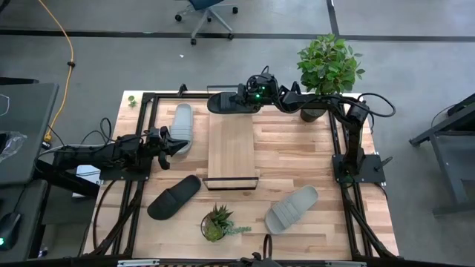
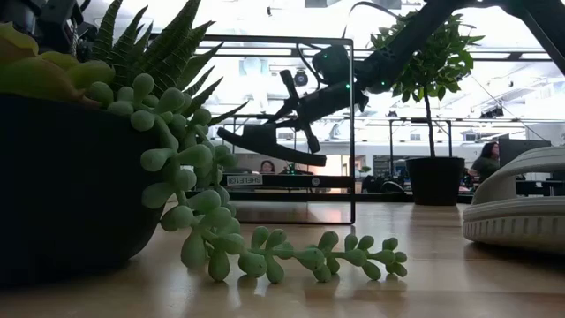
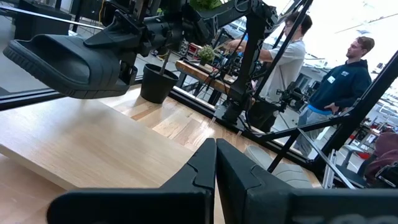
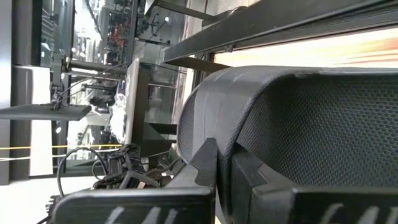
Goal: Pick and place slides into the shelf
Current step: Put the right black slipper slide on the shelf
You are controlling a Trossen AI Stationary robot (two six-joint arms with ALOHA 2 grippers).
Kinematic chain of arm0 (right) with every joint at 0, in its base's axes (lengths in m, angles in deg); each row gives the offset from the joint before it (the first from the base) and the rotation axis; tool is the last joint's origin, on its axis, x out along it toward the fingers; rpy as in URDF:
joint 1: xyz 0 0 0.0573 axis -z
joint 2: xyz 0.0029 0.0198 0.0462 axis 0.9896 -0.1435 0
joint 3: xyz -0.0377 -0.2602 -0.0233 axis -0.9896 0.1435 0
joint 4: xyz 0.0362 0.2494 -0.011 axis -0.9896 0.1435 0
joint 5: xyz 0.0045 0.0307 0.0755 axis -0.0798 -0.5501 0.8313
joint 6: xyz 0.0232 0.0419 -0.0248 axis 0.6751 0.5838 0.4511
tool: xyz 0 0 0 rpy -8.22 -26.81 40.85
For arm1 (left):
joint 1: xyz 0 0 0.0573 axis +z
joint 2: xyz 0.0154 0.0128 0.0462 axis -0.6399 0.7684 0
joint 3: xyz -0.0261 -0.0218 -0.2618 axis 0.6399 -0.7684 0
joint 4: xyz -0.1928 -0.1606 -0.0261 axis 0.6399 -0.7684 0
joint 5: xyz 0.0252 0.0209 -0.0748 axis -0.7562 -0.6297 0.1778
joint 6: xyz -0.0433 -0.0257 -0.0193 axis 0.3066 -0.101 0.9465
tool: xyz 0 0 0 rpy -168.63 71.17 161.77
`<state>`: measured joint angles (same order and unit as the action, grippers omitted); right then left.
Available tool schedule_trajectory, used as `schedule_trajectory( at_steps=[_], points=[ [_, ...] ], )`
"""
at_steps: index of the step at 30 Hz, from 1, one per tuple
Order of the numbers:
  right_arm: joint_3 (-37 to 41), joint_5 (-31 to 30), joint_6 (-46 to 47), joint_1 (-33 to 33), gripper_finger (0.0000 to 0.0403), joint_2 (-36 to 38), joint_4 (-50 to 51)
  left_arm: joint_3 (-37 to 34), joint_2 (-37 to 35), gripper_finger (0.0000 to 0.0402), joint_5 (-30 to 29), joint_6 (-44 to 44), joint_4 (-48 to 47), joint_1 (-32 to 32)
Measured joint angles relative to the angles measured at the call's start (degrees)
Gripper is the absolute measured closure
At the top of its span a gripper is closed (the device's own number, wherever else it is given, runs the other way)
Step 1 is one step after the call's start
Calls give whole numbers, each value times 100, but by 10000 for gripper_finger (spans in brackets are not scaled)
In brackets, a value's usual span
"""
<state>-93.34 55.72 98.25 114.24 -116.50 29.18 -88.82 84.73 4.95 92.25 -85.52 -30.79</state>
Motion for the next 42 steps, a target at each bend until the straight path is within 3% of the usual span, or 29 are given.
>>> schedule_trajectory(
  at_steps=[6, 16, 34, 42],
  points=[
    [0, 0, -60, 0, 396, 0, -24, 0, 0, 401, 0, -2, -2, 0],
    [0, -25, -14, 2, 333, 0, -42, 2, 0, 401, -2, -2, 0, 0],
    [-6, -31, 203, -95, 329, 11, 172, 0, 0, 401, -2, -2, 0, 0],
    [-878, -254, -264, -199, 329, -255, 961, 2, 0, 401, 30, -1, -4, 0]
  ],
)
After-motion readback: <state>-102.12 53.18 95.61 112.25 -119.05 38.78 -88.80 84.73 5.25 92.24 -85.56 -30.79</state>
